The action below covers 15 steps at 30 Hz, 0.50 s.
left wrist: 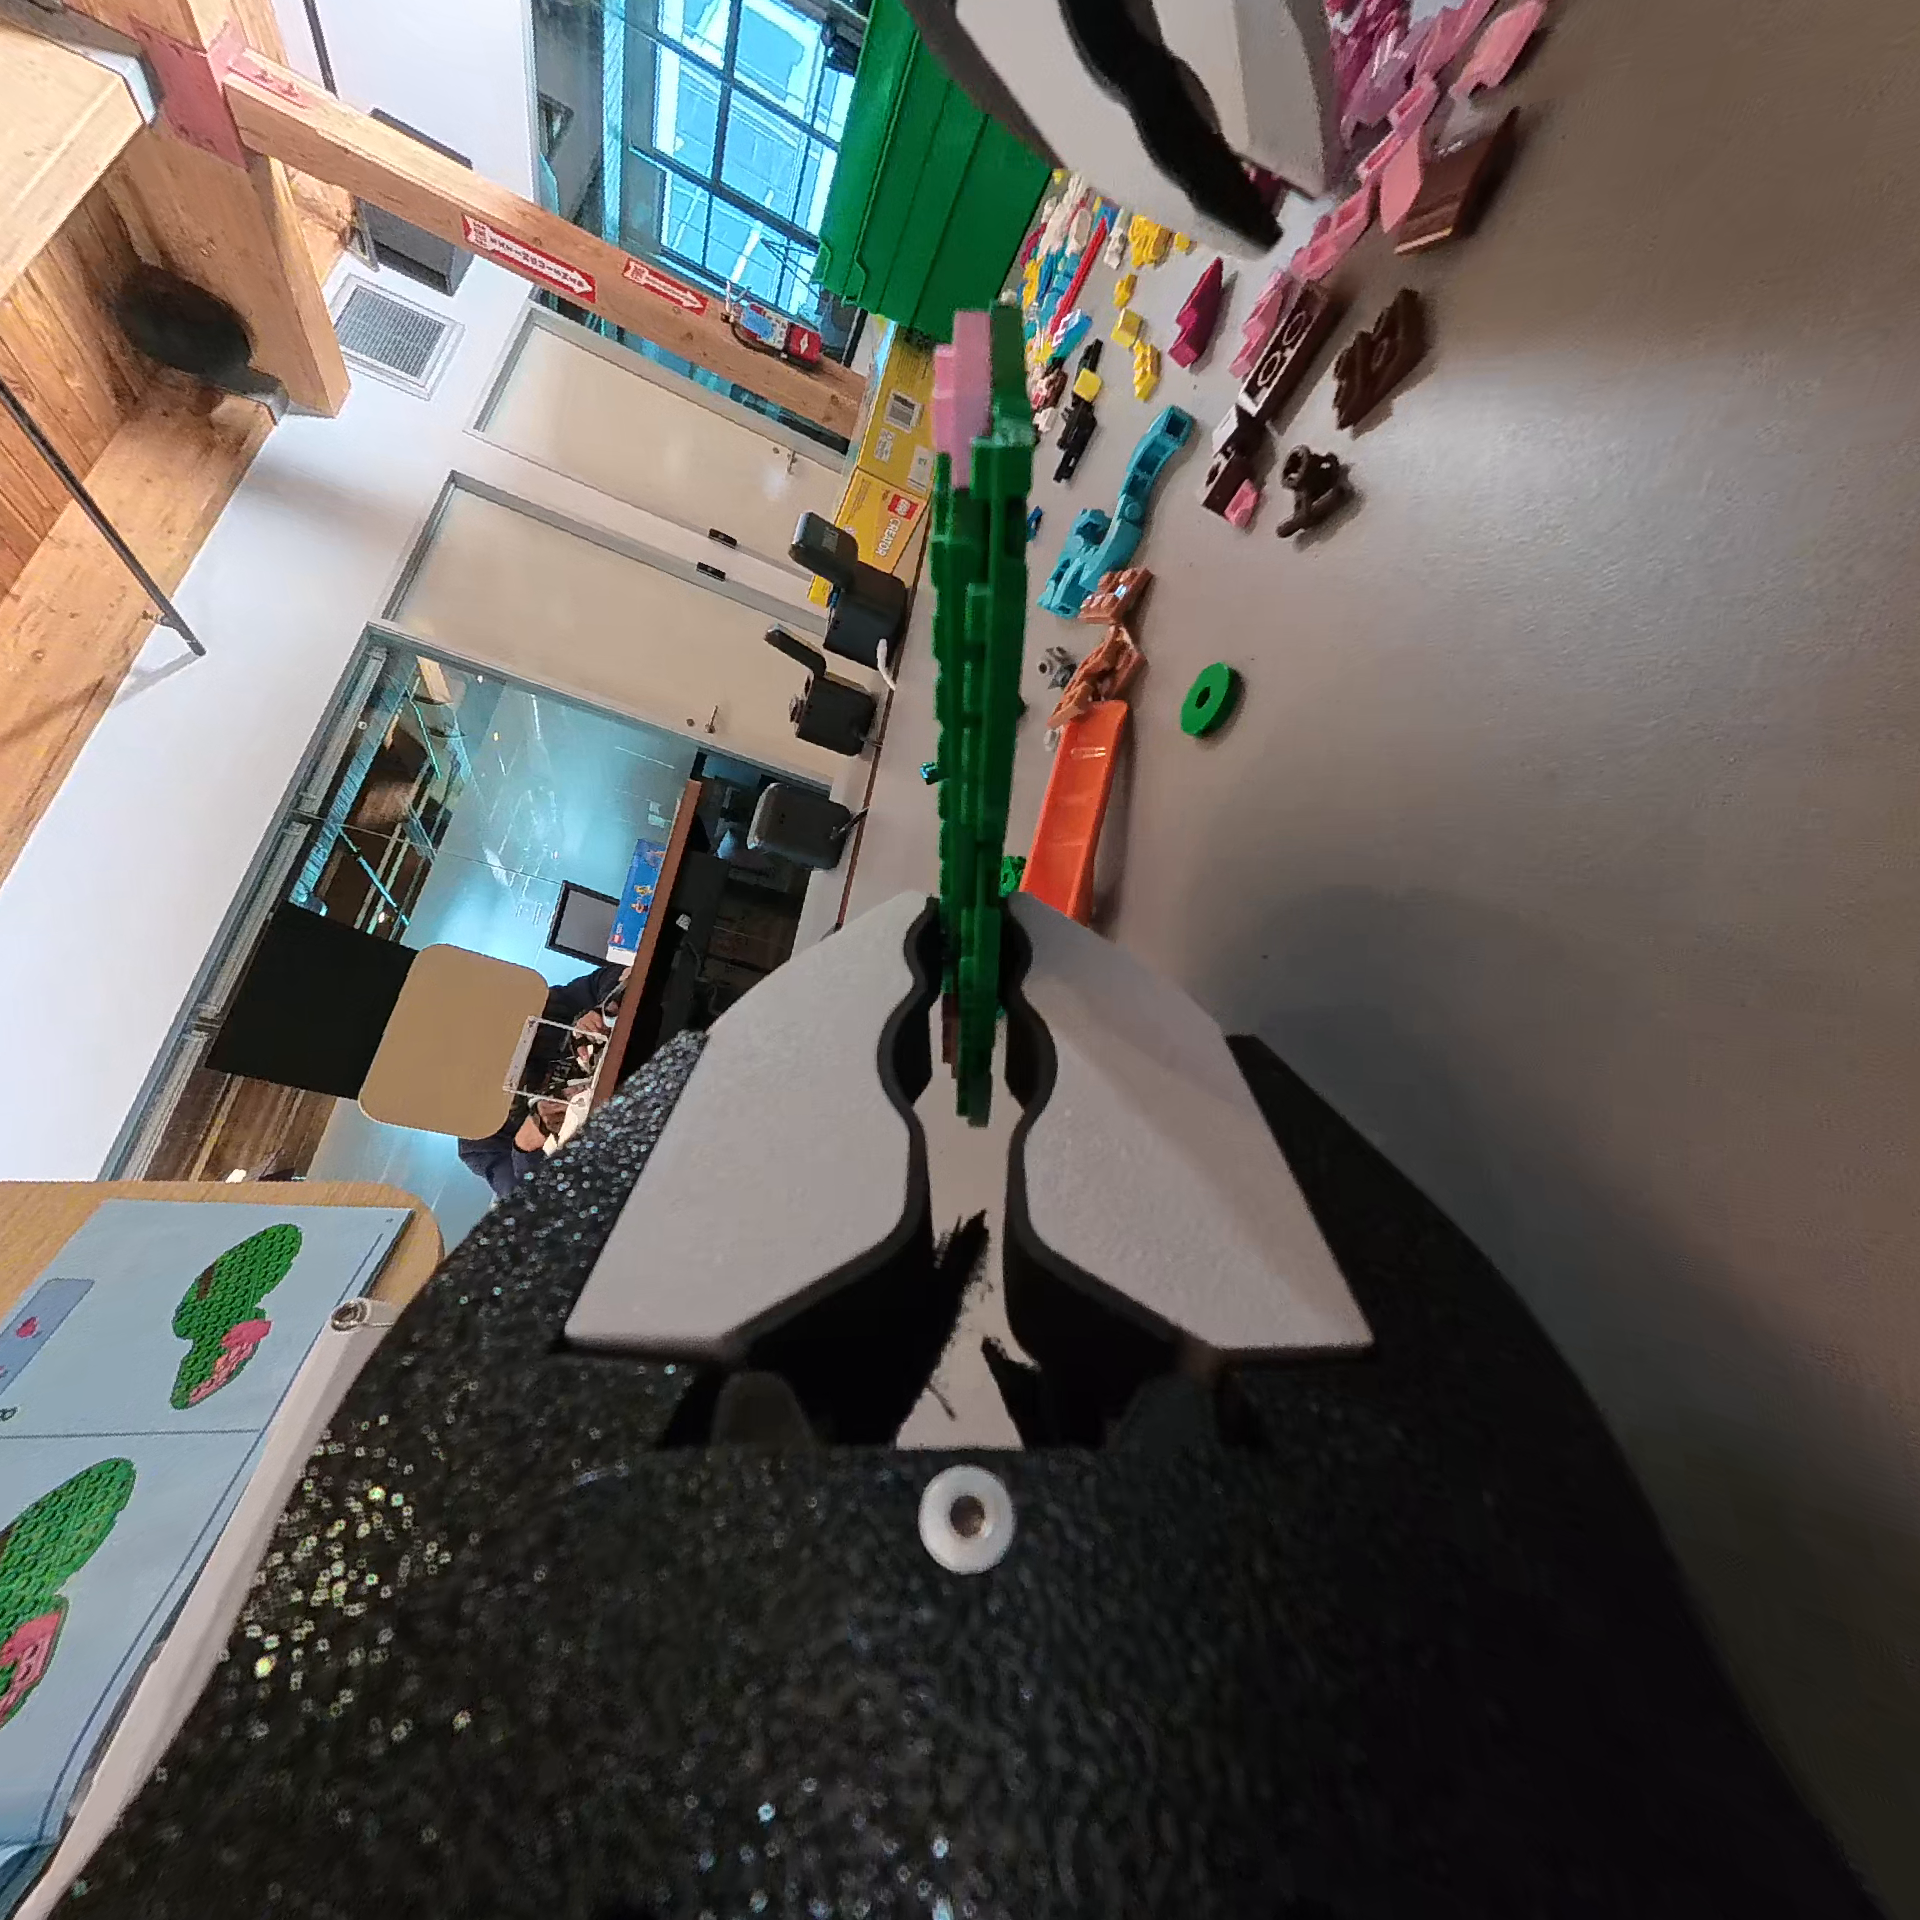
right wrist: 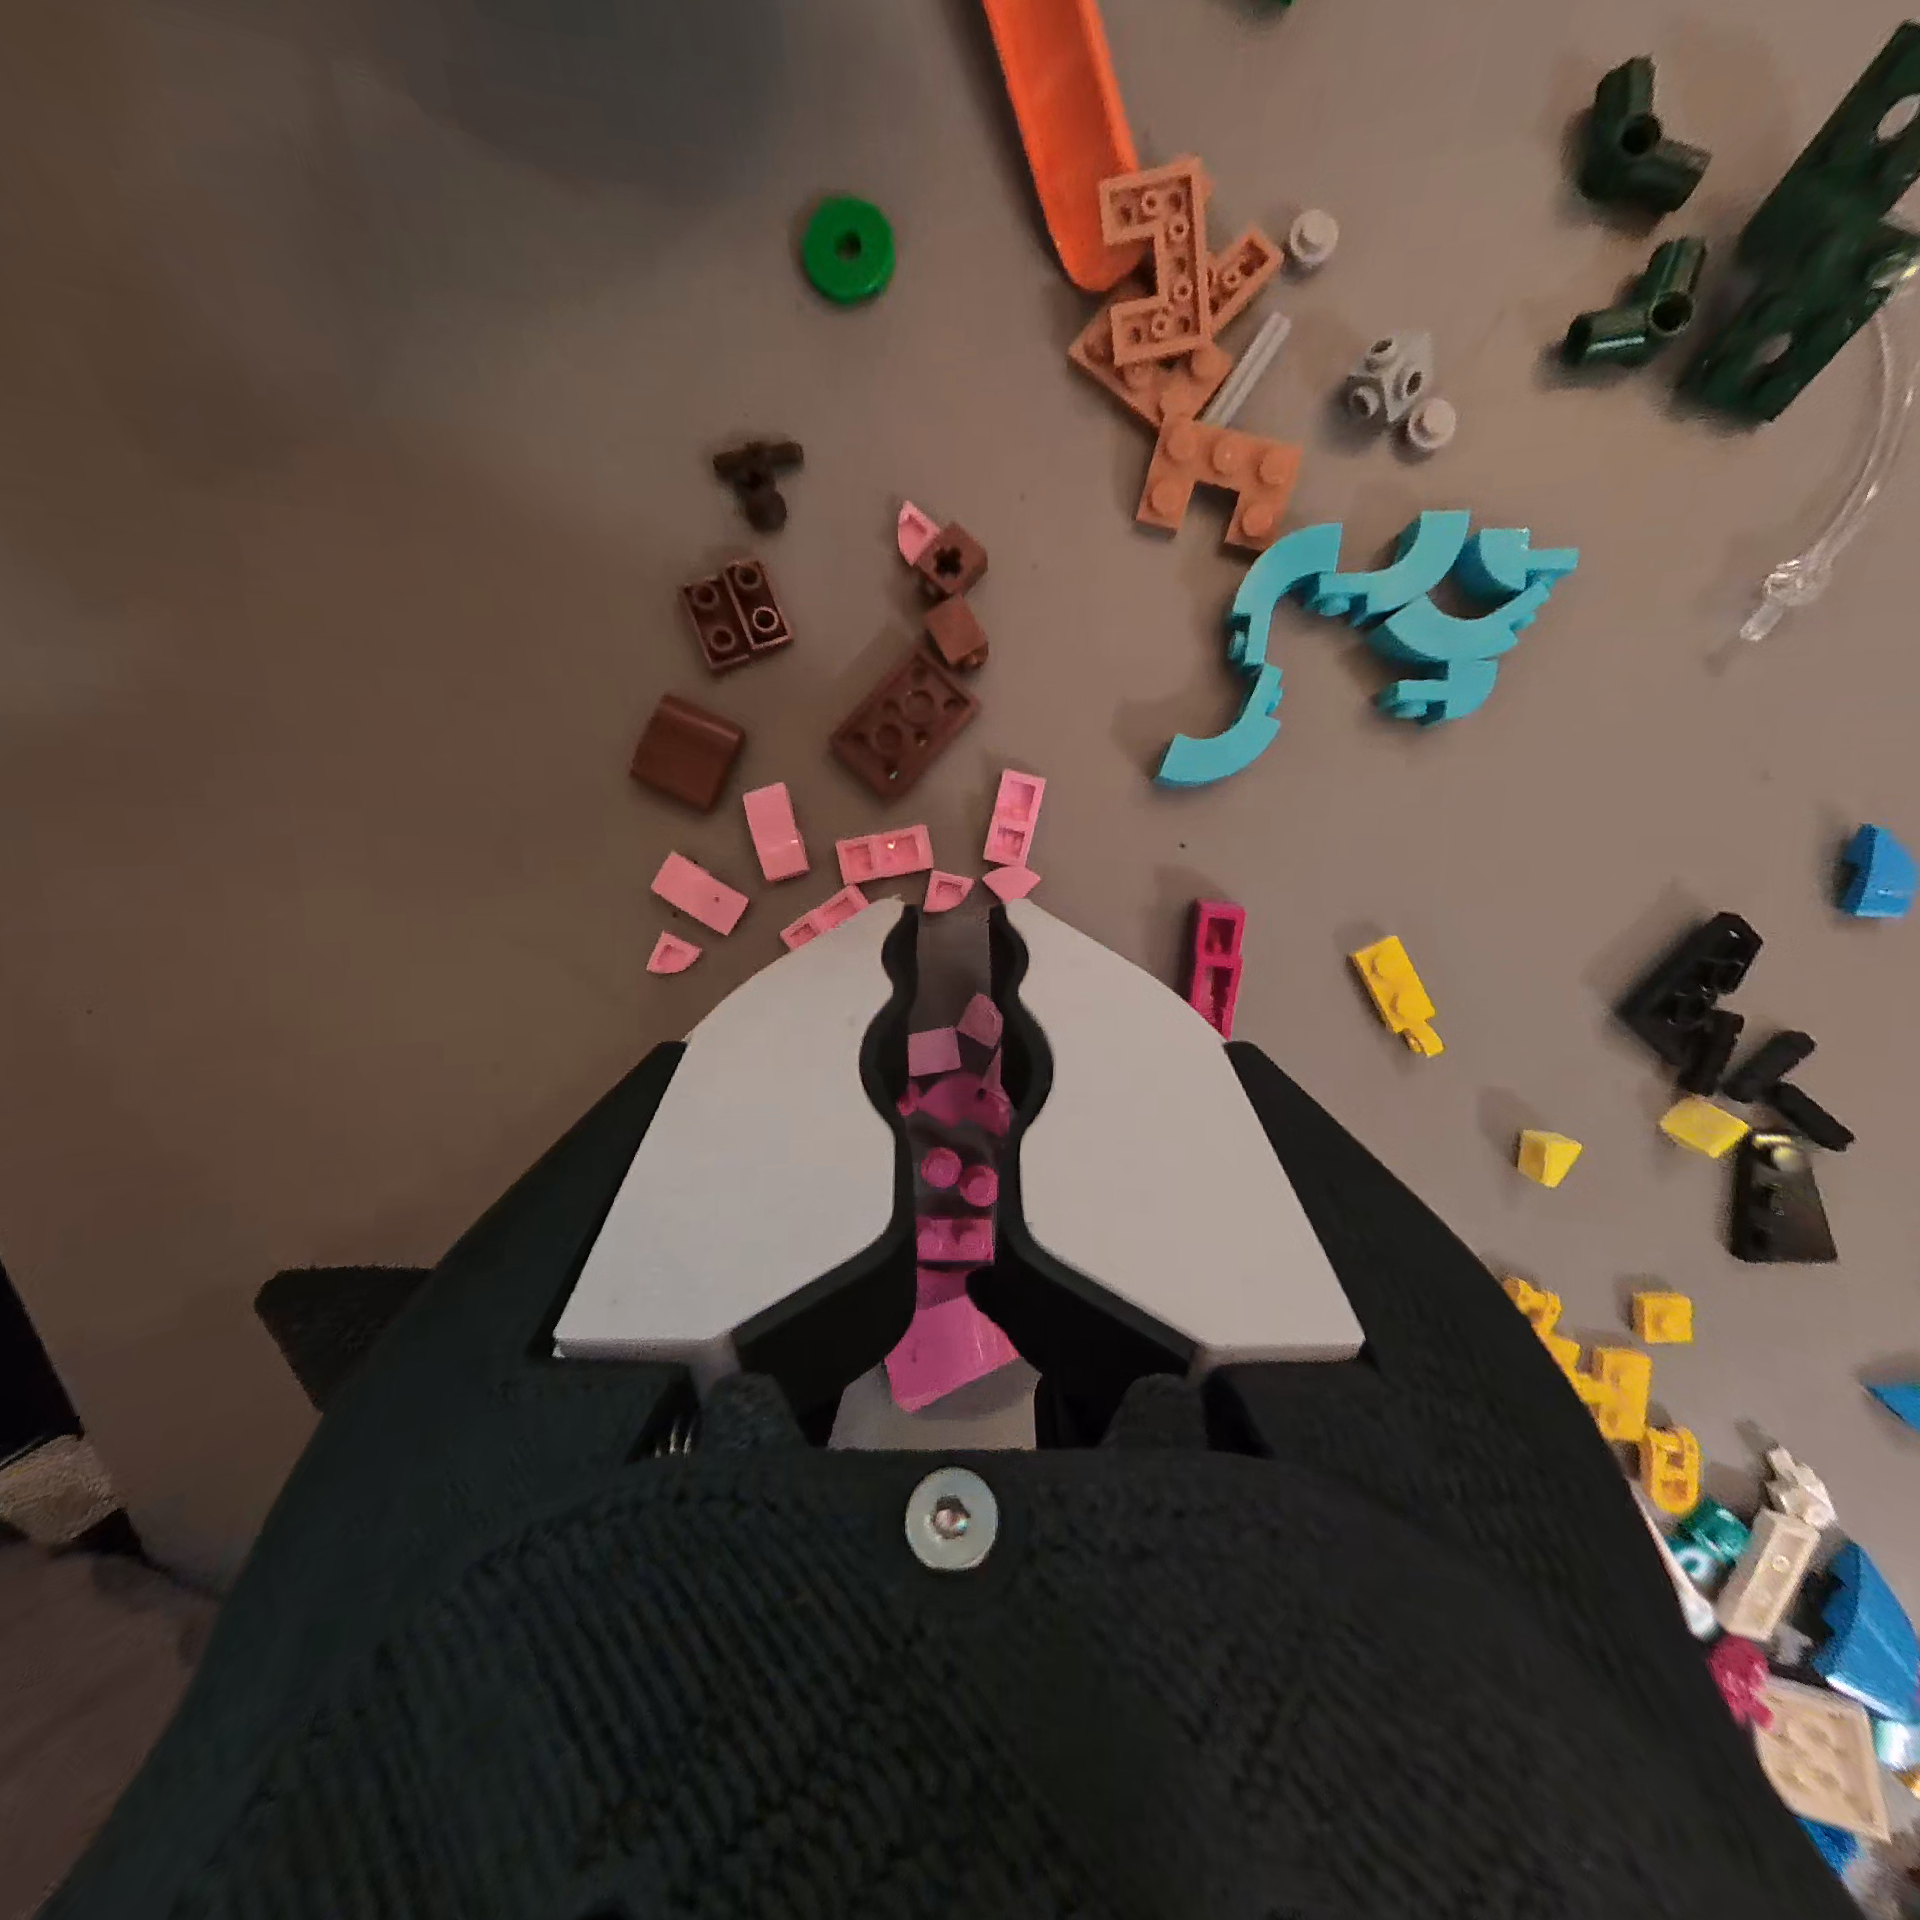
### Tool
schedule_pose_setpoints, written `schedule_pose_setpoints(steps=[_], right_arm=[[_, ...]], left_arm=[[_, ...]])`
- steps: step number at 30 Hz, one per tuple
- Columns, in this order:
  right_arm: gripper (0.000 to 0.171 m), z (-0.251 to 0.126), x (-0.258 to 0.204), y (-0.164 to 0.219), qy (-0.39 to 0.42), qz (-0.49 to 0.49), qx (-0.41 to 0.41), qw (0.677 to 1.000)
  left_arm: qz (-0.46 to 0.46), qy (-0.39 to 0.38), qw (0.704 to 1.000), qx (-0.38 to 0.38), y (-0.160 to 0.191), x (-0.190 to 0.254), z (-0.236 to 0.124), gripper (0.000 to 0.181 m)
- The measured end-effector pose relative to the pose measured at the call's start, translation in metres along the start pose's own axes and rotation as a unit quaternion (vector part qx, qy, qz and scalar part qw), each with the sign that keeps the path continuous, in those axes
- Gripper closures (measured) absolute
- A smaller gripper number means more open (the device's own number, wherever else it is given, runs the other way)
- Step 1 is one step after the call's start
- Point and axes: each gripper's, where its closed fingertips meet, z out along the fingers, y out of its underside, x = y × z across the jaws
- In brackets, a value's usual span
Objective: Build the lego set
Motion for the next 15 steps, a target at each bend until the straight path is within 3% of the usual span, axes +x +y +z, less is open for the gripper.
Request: schedule_pose_setpoints(steps=[15], right_arm=[[0.167,0.0030,0.0031,-0.0011,0.006,-0.019,0.003,1.000]], left_arm=[[0.006,-0.001,1.000,0.004,-0.0029,0.0011,0.0001,0.173]])
